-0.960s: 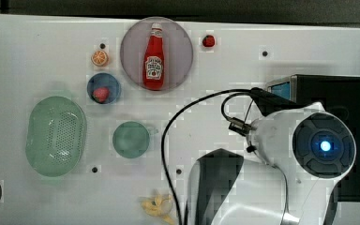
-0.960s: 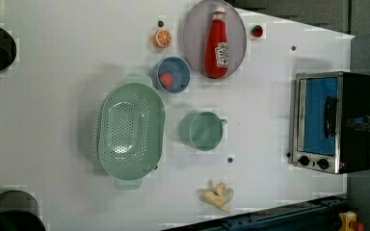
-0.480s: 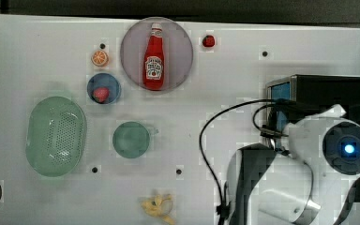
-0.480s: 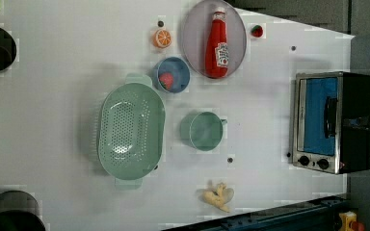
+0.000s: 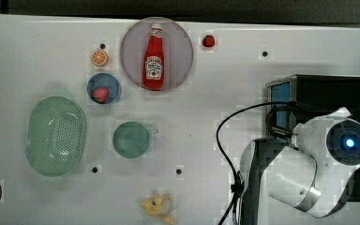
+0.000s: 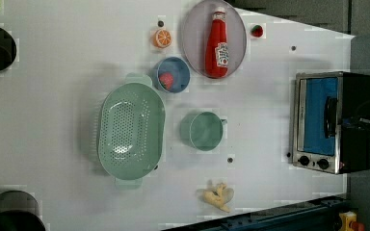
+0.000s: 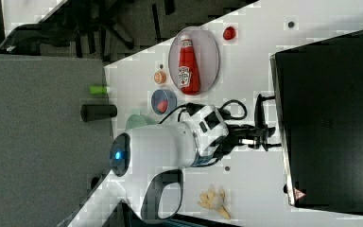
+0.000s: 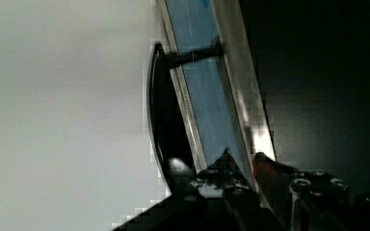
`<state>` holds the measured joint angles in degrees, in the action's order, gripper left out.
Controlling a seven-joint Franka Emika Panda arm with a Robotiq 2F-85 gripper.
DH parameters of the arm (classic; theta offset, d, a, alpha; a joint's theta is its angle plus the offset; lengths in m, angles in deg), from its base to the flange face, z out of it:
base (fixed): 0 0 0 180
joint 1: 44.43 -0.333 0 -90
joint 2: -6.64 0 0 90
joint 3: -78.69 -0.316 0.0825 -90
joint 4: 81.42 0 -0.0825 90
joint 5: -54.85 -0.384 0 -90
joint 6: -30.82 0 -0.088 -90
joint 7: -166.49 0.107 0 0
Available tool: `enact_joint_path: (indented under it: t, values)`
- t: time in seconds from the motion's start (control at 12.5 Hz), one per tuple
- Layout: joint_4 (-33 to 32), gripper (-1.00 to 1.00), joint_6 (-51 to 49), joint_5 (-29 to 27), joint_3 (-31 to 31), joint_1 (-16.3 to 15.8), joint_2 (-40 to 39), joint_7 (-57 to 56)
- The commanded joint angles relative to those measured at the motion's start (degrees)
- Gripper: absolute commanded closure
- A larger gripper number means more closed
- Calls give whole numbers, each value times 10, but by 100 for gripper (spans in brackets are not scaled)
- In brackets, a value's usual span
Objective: Flap open oven.
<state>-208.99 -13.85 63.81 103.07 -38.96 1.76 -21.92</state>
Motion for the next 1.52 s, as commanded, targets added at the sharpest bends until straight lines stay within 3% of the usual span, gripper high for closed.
enact_joint_path:
  t: [0.08, 0.64, 1.12, 1.52]
  values:
    - [3, 65, 13, 1, -7, -10, -13, -46]
    - [3, 65, 43, 17, -20, -18, -45, -43]
    - [2, 65, 15, 175, -40, -50, -51, 111]
    - [2, 65, -20, 244, -74, -73, -69, 195]
